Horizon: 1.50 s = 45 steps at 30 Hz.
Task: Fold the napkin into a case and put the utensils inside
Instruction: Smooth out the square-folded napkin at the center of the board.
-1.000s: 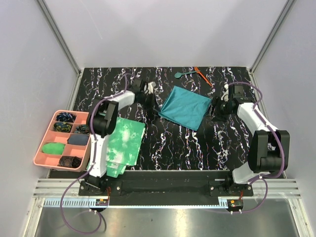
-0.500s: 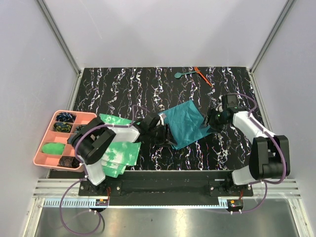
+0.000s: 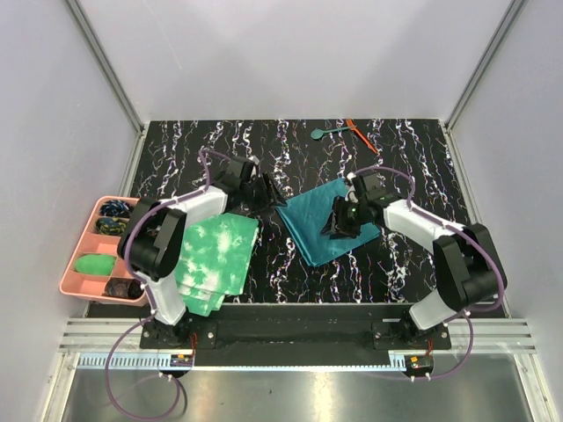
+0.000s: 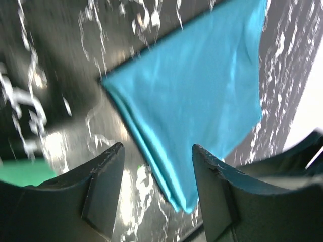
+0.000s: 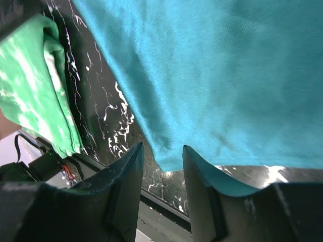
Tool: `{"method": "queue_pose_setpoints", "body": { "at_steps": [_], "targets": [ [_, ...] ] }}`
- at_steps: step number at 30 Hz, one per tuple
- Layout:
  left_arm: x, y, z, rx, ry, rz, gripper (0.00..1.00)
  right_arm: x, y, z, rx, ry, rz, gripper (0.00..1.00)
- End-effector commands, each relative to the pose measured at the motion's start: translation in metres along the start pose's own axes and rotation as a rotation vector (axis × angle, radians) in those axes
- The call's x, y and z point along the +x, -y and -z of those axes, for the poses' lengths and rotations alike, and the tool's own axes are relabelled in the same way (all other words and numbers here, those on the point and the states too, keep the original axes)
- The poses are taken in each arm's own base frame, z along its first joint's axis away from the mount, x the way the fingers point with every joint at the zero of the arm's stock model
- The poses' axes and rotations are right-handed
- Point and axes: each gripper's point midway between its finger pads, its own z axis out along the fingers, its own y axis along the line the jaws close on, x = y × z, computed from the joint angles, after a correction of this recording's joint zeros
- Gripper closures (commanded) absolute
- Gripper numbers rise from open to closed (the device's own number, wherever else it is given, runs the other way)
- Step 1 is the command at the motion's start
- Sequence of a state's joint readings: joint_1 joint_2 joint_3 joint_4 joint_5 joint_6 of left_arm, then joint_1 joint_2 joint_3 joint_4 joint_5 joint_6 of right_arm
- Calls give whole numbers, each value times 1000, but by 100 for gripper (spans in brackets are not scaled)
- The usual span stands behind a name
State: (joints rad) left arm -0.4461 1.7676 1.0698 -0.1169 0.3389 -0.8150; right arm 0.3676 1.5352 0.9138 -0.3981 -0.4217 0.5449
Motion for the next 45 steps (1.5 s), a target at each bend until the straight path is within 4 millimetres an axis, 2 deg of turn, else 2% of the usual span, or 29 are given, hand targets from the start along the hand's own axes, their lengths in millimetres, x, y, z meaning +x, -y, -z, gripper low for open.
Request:
{"method": "queue_pose_setpoints", "body": {
  "at_steps": [1,4,10,14,27,32,36,40,45],
  "targets": [
    [-2,-9,-17,-42,-57,-52,43,-6,-25,-11,-63,8,22,55],
    [-7,-9,-24,-56,-51,-57,52,-2,-27,-14,-62,1,33,55],
    [-14,-9,-30,-57,-18,-18,60,3,-27,-24,-54,-20,39,56],
    [-18,-6,-33,-44,-2,-2,62,8,-29,-30,-55,-39,45,57],
    [-28,-7,-45,-47,11,36,70,9,-33,-31,-60,-41,52,58],
    [-32,0,-39,-27,24,36,70,11,-33,-32,-59,-46,54,57],
    [-34,-4,-39,-39,29,55,70,11,-36,-32,-64,-46,60,58],
    [-36,-5,-36,-42,32,55,66,11,-36,-31,-61,-47,59,58],
    [-42,1,-29,-34,60,50,65,11,-34,-32,-56,-47,59,58]
  ]
}}
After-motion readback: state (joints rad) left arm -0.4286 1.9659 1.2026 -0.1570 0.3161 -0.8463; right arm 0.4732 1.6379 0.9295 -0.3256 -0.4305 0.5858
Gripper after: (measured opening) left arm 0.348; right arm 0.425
